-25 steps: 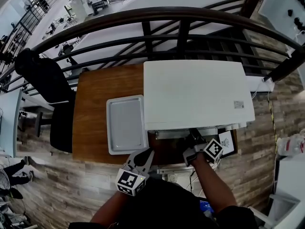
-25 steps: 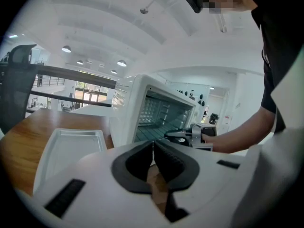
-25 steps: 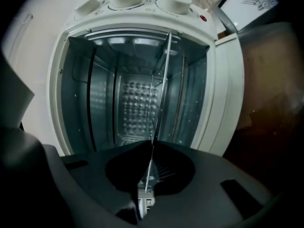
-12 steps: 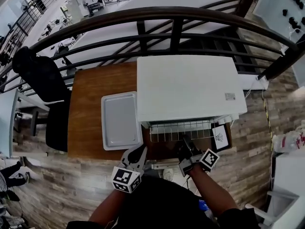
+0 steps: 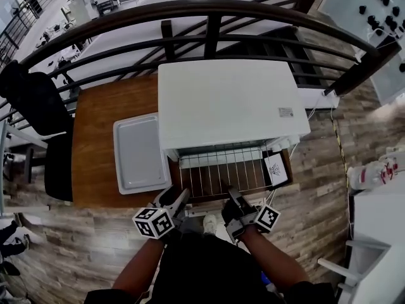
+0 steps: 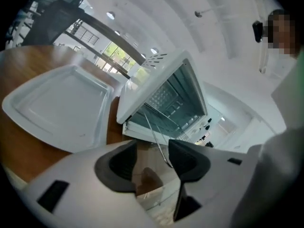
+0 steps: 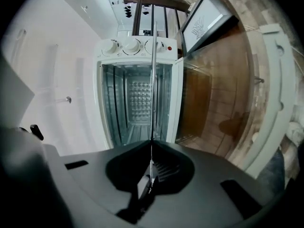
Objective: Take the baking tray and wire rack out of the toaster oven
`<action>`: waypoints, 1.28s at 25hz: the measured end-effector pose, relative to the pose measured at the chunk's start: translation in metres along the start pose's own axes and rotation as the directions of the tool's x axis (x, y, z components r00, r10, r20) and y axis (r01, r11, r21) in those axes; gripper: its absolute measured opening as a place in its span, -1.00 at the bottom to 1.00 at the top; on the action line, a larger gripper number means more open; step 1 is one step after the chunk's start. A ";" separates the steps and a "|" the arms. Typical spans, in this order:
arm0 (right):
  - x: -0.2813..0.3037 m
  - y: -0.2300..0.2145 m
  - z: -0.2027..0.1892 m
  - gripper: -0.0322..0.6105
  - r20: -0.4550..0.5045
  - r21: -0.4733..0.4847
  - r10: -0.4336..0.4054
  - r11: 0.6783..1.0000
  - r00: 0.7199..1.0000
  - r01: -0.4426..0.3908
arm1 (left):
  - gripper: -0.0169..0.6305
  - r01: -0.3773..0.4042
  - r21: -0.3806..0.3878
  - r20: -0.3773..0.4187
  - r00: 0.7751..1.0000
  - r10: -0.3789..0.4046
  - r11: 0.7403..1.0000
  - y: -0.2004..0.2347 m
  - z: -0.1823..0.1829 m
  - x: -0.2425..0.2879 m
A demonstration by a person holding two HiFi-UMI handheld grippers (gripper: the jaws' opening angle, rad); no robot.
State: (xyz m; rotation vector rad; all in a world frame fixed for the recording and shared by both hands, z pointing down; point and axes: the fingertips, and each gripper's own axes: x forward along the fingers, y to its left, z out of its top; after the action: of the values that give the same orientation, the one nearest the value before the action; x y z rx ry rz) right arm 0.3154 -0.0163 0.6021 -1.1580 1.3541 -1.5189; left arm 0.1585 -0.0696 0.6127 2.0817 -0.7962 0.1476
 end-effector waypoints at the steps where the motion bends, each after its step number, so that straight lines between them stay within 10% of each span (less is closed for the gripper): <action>1: -0.003 0.000 -0.001 -0.88 -0.003 0.000 -0.001 1.000 1.000 0.001 | -0.29 0.030 -0.038 -0.002 1.000 -0.030 0.999 -0.003 -0.003 0.002; 8: -0.015 0.010 -0.004 -0.88 -0.010 0.003 0.026 1.000 1.000 -0.026 | -0.29 0.269 -0.396 0.040 0.960 -0.276 0.878 -0.022 -0.012 0.017; 14: -0.024 0.012 -0.009 -0.87 -0.014 0.020 0.030 0.999 0.999 -0.030 | -0.40 0.354 -0.536 0.065 0.923 -0.380 0.767 -0.033 -0.003 0.034; 25: -0.027 0.001 -0.011 -0.88 -0.005 0.005 0.022 1.000 1.000 -0.022 | -0.90 0.419 -0.601 0.024 0.861 -0.509 0.681 -0.041 0.003 0.045; 32: -0.037 0.000 -0.015 -0.88 -0.021 -0.026 0.036 0.999 0.999 -0.036 | -0.90 0.417 -0.573 0.003 0.862 -0.507 0.706 -0.046 -0.005 0.039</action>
State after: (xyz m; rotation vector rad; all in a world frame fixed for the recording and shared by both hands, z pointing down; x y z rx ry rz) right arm 0.3113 0.0234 0.5971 -1.1314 1.4052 -1.4948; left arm 0.2172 -0.0659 0.5982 1.6108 -0.1522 -0.1871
